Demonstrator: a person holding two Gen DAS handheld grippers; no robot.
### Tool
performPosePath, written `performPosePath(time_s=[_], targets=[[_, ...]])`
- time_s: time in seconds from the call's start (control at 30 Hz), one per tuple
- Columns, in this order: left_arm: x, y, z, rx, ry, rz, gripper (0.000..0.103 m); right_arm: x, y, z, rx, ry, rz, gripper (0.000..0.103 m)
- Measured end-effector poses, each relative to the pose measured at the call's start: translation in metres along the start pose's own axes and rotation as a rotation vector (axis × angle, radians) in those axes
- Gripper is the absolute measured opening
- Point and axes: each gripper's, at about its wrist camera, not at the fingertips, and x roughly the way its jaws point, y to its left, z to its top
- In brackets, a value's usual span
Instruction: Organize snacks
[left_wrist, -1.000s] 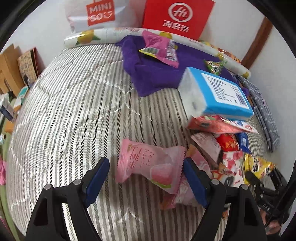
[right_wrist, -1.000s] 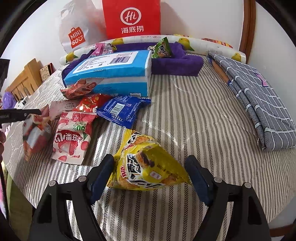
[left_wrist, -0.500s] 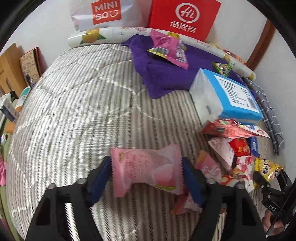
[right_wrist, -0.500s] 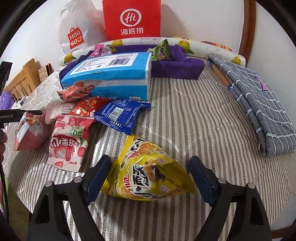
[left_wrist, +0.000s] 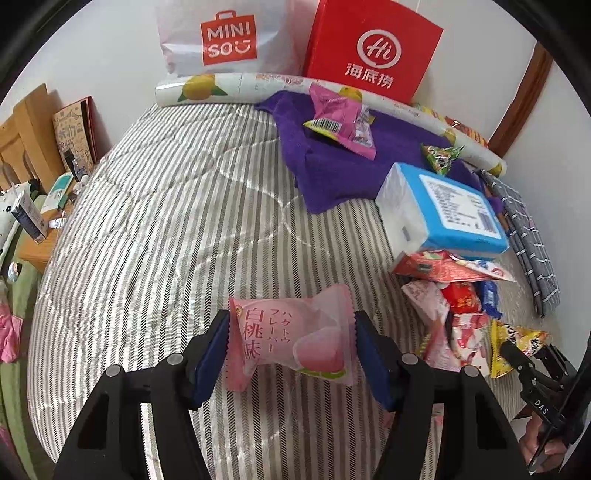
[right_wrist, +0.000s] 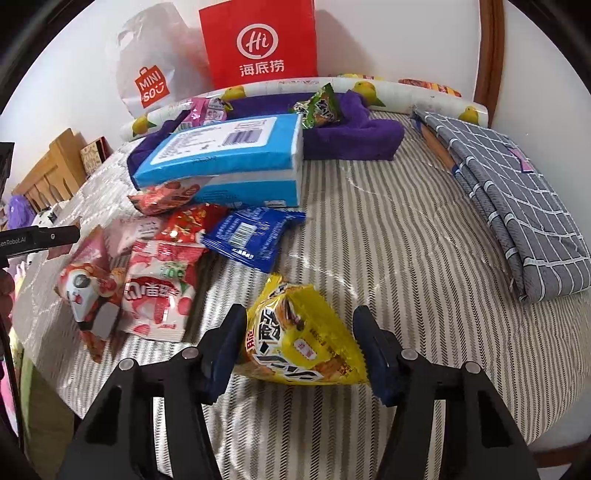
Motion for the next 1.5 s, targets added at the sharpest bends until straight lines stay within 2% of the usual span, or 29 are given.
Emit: performPosePath(time_s=[0.3,0.7,0.87,0.97,1.1,1.2,1.5], targets=[[-0.019,-0.008,-0.002,0.015,-0.021,-0.017,0.064,-0.015,0.010,-0.002,-0.021,-0.020,0.015,0.056],[-0.040,-0.041,0.008,0.071,-0.063,-0.056,0.064,-0.034,0.029,0.017,-0.070,-0.062,0.043,0.054],[-0.042,-0.049,0.011,0.062,-0.061,-0.105,0.064,-0.045,0.035,0.026,-0.087,-0.093,0.048,0.054],[-0.041,-0.056,0.011,0.069,-0.052,-0.132,0.064,-0.052,0.038,0.032,-0.103,-0.114,0.047,0.054],[-0.039,-0.063,0.012,0.086,-0.050,-0.136,0.064,-0.055,0.041,0.041,-0.107,-0.137,0.052,0.054],[-0.039,-0.066,0.016,0.083,-0.052,-0.140,0.064,-0.056,0.042,0.050,-0.107,-0.152,0.025,0.054],[-0.039,-0.076,0.034,0.096,-0.056,-0.153,0.064,-0.058,0.041,0.082,-0.080,-0.175,0.039,0.054]])
